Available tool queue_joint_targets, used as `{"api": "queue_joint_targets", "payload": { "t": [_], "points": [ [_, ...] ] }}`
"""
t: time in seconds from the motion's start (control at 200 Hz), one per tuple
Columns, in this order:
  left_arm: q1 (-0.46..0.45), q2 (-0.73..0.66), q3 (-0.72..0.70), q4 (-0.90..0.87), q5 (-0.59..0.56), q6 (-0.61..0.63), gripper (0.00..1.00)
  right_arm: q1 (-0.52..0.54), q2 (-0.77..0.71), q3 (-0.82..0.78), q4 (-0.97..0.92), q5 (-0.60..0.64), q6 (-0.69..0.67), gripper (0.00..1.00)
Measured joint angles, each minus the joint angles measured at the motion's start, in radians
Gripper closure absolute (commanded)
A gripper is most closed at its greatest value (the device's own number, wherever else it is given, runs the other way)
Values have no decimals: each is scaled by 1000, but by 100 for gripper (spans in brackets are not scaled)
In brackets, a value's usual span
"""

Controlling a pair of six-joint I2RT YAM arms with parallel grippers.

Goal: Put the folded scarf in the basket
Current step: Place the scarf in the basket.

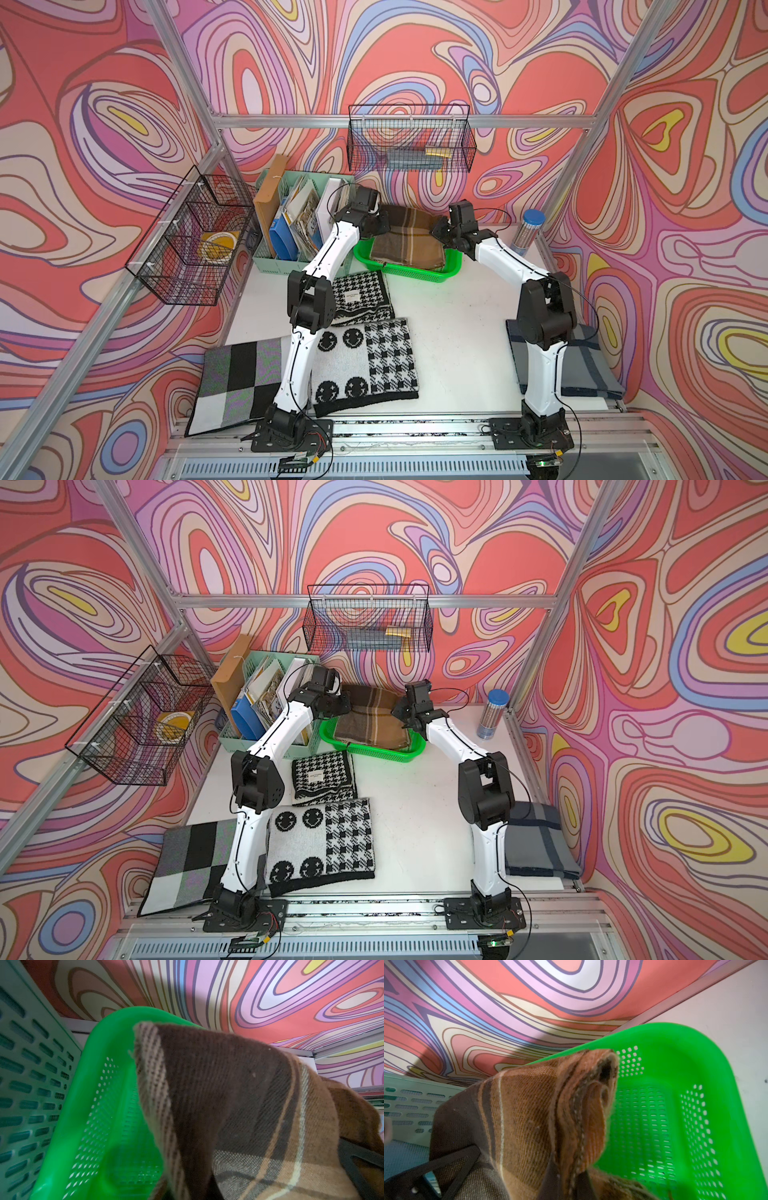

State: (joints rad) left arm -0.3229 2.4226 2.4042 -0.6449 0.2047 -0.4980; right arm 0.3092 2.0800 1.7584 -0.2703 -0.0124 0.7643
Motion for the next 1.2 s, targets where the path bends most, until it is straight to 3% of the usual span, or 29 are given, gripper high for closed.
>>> {"api": "queue_joint_targets", "payload": {
  "t": [0.721, 0.756, 0.816, 0.891, 0.956, 1.051, 1.196],
  "points": [
    [1, 140, 58, 69, 58, -41, 100, 1, 77, -30, 2, 83, -40, 100],
    [1, 141, 58, 69, 56, -41, 100, 1, 77, -30, 2, 84, -41, 94],
    [0, 141, 58, 69, 53, -41, 80, 1, 81, -29, 2, 85, -43, 79],
    [0, 142, 63, 69, 43, -42, 40, 1, 89, -26, 2, 91, -47, 54],
    [-1, 142, 68, 69, 34, -41, 21, 1, 95, -25, -1, 94, -56, 40],
    [-4, 142, 73, 78, 26, -40, 11, 0, 95, -24, -11, 98, -64, 36],
    [-16, 138, 73, 84, 19, -37, 7, 0, 85, -23, -16, 100, -76, 36]
  ]
}}
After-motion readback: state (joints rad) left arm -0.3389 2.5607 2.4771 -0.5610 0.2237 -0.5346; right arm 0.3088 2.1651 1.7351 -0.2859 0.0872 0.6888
